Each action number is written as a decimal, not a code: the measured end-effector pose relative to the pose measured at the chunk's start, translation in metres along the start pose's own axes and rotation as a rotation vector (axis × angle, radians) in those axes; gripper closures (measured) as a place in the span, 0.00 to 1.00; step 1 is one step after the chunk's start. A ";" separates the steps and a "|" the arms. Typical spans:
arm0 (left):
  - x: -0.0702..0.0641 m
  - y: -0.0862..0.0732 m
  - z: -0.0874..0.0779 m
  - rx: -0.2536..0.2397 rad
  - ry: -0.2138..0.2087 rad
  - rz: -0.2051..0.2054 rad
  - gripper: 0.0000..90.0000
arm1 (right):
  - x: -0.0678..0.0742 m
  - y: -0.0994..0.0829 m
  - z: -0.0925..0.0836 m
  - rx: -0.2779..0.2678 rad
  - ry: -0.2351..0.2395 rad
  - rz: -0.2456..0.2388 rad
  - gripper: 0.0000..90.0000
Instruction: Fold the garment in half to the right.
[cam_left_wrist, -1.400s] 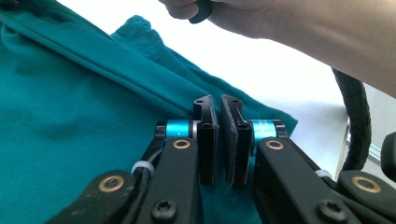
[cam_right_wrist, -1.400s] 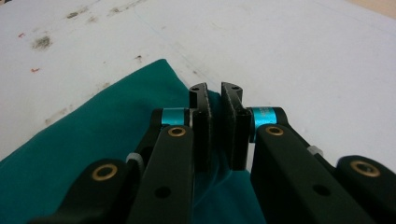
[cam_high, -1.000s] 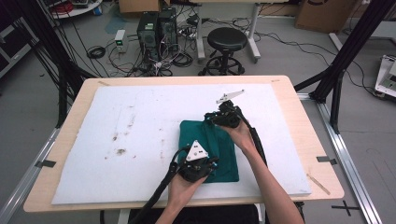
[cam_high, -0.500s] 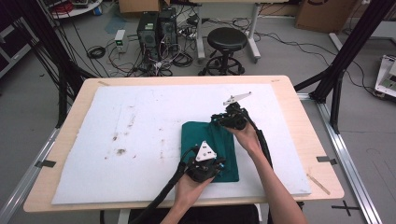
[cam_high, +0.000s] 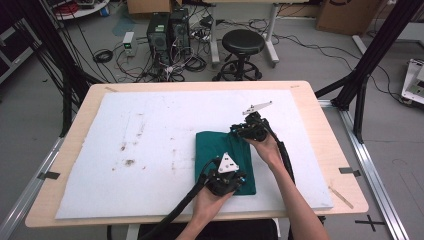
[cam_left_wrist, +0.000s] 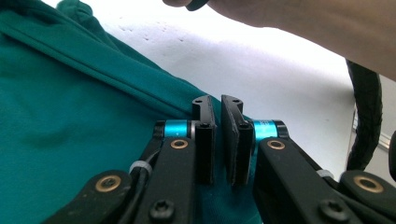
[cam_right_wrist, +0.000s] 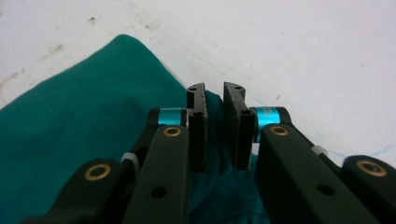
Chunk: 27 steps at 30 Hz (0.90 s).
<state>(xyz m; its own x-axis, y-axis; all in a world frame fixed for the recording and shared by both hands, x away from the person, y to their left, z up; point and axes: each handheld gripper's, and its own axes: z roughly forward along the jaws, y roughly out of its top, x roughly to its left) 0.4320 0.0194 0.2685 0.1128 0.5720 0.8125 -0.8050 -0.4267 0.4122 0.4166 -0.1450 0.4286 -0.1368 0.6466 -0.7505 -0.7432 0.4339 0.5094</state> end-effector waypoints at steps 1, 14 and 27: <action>0.000 0.000 0.000 0.004 -0.002 0.004 0.93 | 0.000 0.000 0.000 0.003 -0.010 0.001 0.87; 0.011 0.003 -0.029 -0.087 -0.014 -0.005 0.71 | 0.003 0.001 -0.018 -0.063 -0.039 0.040 0.73; 0.080 0.012 -0.084 -0.150 0.164 0.013 0.73 | 0.024 0.005 -0.028 -0.097 -0.051 -0.002 0.70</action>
<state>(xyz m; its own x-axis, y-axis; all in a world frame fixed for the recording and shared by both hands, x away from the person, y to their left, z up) 0.3824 0.1188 0.3039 0.0152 0.6784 0.7345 -0.8848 -0.3331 0.3260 0.3913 -0.1443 0.4017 -0.1035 0.6775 -0.7282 -0.8038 0.3742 0.4624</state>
